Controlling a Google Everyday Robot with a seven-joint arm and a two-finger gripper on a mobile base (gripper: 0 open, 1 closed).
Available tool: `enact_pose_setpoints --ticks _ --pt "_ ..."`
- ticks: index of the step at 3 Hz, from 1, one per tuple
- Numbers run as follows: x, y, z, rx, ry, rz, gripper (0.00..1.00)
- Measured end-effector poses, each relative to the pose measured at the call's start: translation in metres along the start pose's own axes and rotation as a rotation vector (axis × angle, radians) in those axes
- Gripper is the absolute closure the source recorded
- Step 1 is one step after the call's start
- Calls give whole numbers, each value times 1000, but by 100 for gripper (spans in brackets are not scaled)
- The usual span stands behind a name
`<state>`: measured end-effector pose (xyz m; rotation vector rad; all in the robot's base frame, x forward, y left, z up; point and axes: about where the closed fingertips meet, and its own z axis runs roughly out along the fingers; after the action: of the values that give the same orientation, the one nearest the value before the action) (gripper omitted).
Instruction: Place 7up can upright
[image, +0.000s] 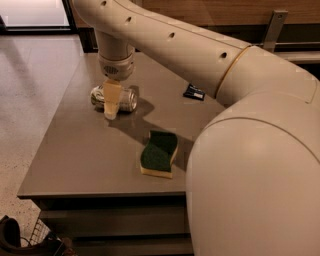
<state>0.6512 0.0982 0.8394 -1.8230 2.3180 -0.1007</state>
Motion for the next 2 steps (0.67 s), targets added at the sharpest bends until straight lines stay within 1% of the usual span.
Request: enact_pose_setpoints --ticks 2 --pt "-19 8 9 -24 -3 -23 0"
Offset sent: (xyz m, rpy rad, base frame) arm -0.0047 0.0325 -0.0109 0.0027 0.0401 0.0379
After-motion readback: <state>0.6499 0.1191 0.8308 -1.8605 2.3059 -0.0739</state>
